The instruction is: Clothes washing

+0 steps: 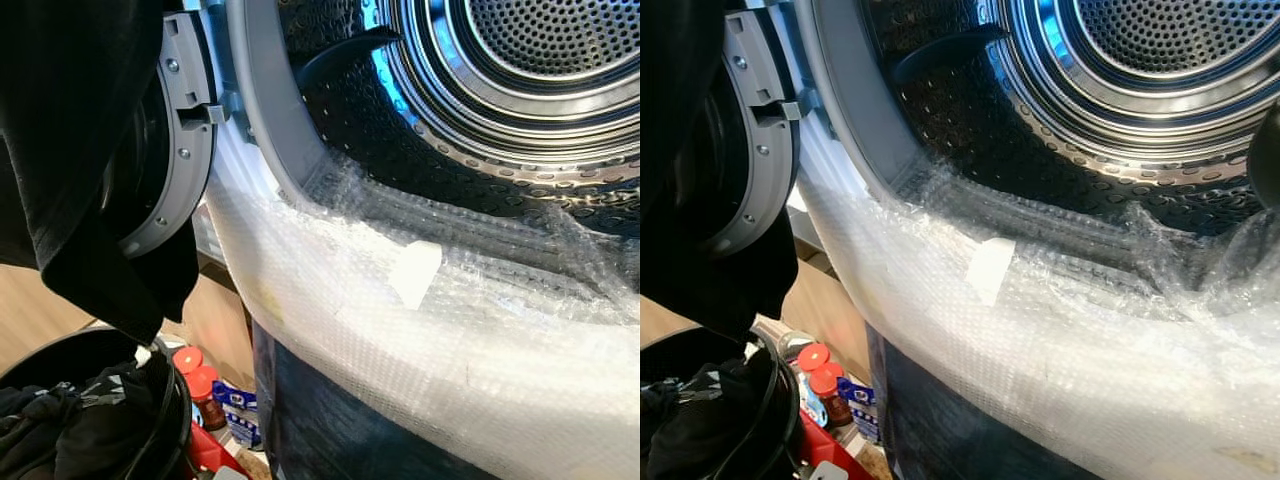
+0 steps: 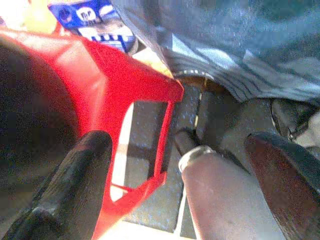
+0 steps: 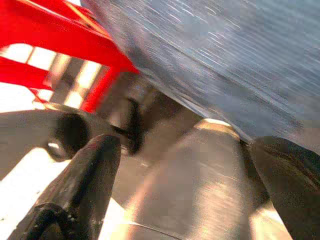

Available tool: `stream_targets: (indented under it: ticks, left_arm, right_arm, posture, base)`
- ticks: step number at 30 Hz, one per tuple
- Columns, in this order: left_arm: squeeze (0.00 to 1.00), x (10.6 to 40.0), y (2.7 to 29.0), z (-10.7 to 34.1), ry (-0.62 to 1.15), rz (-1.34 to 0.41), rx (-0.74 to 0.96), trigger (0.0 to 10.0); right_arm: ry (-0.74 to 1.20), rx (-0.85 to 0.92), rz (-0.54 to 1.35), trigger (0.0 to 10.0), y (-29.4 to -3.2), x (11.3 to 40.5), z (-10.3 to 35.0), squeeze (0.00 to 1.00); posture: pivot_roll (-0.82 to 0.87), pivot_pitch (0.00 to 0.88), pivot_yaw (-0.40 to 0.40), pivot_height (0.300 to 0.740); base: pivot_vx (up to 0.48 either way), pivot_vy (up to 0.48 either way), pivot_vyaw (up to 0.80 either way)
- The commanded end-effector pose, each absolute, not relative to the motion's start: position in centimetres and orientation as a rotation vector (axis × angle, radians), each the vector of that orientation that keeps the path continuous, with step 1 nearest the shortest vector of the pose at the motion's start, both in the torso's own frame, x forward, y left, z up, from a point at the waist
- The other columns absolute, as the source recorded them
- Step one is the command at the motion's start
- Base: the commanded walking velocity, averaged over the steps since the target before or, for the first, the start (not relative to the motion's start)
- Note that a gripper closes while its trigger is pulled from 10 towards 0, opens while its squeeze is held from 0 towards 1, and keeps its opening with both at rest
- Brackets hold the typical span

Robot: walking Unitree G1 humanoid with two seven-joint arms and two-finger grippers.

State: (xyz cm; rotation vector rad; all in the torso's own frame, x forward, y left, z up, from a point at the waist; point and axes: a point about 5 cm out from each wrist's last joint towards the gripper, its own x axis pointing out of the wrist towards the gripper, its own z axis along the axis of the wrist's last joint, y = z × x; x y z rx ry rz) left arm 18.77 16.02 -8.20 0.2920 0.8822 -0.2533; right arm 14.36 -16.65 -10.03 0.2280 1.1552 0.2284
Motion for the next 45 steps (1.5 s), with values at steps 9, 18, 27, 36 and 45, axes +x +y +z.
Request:
stream_targets:
  ticks: [9, 18, 27, 36, 45]
  left_arm:
    - [0.0, 19.7, 12.5, -7.2, 0.809, -0.708, 0.357, 10.0]
    - [0.0, 22.4, 13.4, -4.5, 0.615, -0.86, 0.448, 10.0]
    - [0.0, 24.0, 10.7, -0.8, 0.348, -1.212, 0.747, 10.0]
    - [0.0, 25.9, 7.7, 4.6, 0.31, -1.265, 0.613, 10.0]
    - [0.0, 24.8, 10.3, 11.8, 0.368, -1.268, 0.67, 10.0]
  right_arm:
    - [1.131, 0.263, 0.313, 10.0, -15.7, 14.8, -9.7, 0.0]
    - [1.178, 0.263, 0.308, 10.0, -16.0, 13.8, -10.1, 0.0]
    - [1.211, 0.232, 0.304, 10.0, -16.0, 13.4, -10.3, 0.0]
    - [1.211, 0.234, 0.305, 10.0, -15.7, 13.4, -10.3, 0.0]
    - [1.237, 0.191, 0.334, 10.0, -15.2, 13.0, -10.5, 0.0]
  posture:
    - [-0.03, 0.017, 0.039, 0.74]
    - [-0.02, 0.02, 0.048, 0.74]
    - [0.0, 0.018, 0.048, 0.74]
    - [-0.01, 0.024, 0.051, 0.74]
    - [0.01, 0.033, 0.072, 0.74]
  base:
    - [0.0, 0.0, 0.0]
    - [0.0, 0.0, 0.0]
    - [0.0, 0.0, 0.0]
    - [0.0, 0.0, 0.0]
    - [0.0, 0.0, 0.0]
